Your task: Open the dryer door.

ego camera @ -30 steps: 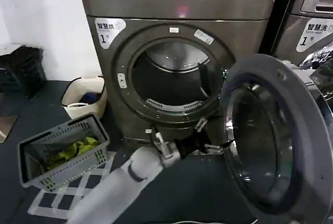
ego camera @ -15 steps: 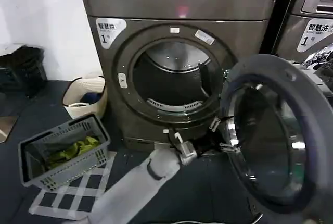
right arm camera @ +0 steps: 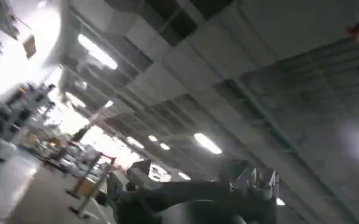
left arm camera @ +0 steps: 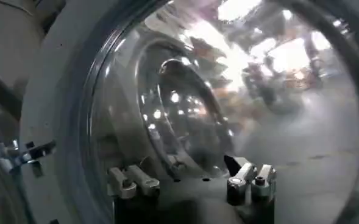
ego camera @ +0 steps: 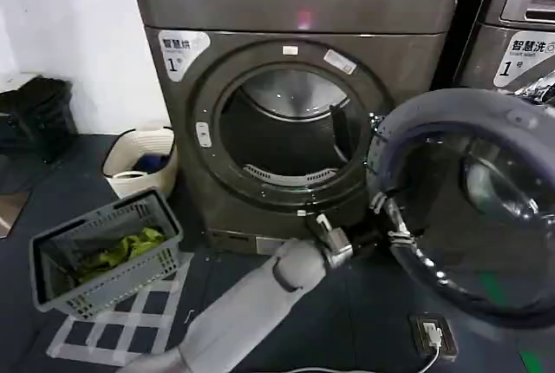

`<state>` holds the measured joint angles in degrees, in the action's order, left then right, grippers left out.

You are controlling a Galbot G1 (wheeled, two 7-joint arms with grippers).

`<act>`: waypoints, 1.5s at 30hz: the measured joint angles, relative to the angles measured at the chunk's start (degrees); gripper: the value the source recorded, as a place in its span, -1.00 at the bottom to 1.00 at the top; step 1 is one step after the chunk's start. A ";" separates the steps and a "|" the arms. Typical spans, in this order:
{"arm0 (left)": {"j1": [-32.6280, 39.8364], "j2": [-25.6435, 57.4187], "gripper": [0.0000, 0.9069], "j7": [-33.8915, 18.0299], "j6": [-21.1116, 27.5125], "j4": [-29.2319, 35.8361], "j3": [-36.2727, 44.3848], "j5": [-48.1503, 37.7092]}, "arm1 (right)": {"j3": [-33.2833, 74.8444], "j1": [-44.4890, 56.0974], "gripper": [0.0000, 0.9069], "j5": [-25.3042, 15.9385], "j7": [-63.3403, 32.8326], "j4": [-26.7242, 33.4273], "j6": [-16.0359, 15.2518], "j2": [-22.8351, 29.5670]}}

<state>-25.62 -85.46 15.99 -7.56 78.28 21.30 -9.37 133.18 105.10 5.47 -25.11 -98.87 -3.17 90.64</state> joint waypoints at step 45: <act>-16.15 46.13 1.00 -35.59 49.83 42.89 -25.42 -48.31 | -6.76 -3.20 1.00 -0.07 7.24 3.00 -1.65 -6.64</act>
<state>-41.77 -39.33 -19.60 42.27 121.16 -4.12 -57.69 126.42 101.90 5.40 -17.88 -95.86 -4.82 84.00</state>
